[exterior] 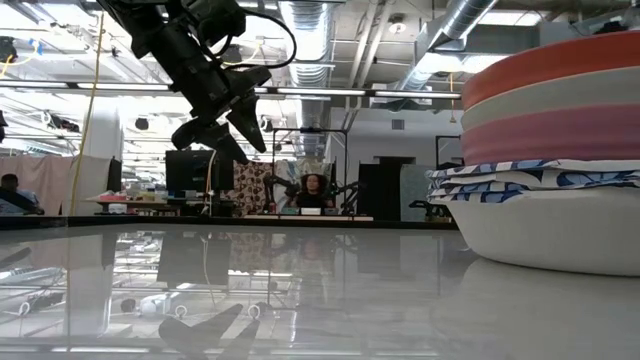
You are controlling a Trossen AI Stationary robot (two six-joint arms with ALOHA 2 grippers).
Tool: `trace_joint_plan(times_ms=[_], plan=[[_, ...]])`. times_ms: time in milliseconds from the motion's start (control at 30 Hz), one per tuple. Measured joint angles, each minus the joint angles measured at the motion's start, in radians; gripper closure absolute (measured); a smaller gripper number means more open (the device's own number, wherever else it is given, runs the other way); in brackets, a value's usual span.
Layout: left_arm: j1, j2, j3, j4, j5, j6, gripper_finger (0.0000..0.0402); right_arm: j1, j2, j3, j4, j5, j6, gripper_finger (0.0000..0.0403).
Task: Nest bowls inside each other
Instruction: Stack the orange bowl on top of the white bowl
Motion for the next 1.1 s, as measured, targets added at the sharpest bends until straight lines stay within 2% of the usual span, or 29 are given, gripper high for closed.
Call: trace_joint_plan(times_ms=[300,733,900,1100], plan=[[0.0,0.0,0.0,0.001,0.007,-0.012,0.0223,-0.009,0.0,0.04,-0.013,0.001,-0.003,0.0398],[0.0,0.0,0.0,0.144,0.177,-0.049,0.0223,-0.058,-0.013,0.172,-0.086,0.052,-0.216,0.0397],[0.0,0.0,0.0,0.269,0.267,-0.076,0.0223,-0.091,-0.078,0.176,-0.081,0.065,-0.277,0.0396],[0.0,-0.005,0.0,0.457,0.37,-0.105,0.0223,-0.092,-0.215,0.122,-0.106,0.152,-0.258,0.0396]])
